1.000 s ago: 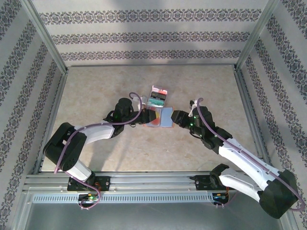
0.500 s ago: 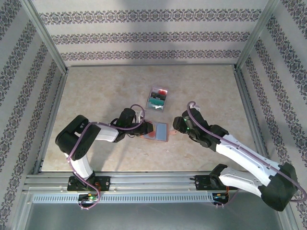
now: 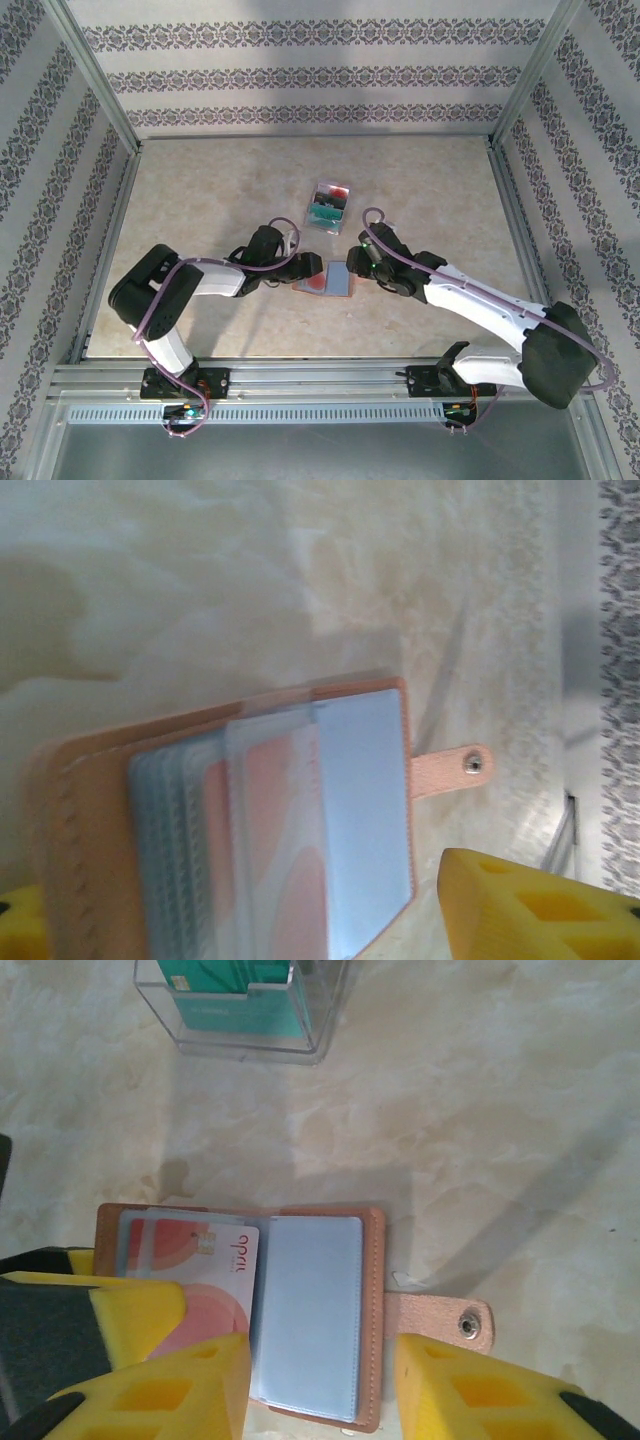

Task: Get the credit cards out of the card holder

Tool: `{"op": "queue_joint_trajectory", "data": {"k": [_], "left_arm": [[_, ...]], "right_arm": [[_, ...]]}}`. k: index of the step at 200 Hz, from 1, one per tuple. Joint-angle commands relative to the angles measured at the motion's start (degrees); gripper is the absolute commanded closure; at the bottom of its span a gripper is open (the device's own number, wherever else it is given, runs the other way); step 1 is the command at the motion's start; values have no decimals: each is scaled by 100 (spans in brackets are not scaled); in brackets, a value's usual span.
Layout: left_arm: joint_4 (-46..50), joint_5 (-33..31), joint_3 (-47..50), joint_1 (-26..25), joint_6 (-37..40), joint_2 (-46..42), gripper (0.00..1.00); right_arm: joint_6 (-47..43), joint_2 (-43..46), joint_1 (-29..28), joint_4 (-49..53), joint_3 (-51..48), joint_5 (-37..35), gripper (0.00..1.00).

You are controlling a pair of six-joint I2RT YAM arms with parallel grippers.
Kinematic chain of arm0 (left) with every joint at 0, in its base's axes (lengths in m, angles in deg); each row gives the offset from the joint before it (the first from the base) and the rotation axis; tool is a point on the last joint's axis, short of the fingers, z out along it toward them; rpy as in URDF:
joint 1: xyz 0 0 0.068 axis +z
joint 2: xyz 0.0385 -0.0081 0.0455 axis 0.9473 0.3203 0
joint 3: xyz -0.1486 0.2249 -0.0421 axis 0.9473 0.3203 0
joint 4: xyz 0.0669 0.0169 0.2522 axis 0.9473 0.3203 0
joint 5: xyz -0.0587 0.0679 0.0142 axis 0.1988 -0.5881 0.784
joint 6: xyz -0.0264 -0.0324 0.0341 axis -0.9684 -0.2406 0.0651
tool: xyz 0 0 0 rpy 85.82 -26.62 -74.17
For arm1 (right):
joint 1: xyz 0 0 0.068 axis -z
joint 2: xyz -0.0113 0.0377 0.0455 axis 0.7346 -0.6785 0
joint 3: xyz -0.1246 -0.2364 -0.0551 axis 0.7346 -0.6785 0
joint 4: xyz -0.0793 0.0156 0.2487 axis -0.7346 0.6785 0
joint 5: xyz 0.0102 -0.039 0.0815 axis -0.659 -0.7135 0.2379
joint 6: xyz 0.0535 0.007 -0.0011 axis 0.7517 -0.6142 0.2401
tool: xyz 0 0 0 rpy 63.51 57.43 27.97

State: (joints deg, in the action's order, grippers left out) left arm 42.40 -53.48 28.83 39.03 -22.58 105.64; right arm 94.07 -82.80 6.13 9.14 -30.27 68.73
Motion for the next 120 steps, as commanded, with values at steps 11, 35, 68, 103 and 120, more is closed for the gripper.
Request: {"op": "queue_joint_trajectory", "data": {"k": [11,35,68,103,120], "left_arm": [[1667,-1074,-128,-40,413,-685,31],[2458,-1809,-195,-45,671,-1165,35],[2767,-2025,-420,-51,1144,-1370,50],[2394,-1372,-612,-105,1376,-1015,58],[2058,-1133,-582,-162,1312,-839,61]], "right_arm": [[39,-236,-65,-280,237,283,59],[116,-522,-46,-649,233,678,63],[344,-975,169,-1403,105,1492,67],[535,-1318,267,-2062,8,1964,70],[540,-1460,270,-2112,27,2021,70]]}}
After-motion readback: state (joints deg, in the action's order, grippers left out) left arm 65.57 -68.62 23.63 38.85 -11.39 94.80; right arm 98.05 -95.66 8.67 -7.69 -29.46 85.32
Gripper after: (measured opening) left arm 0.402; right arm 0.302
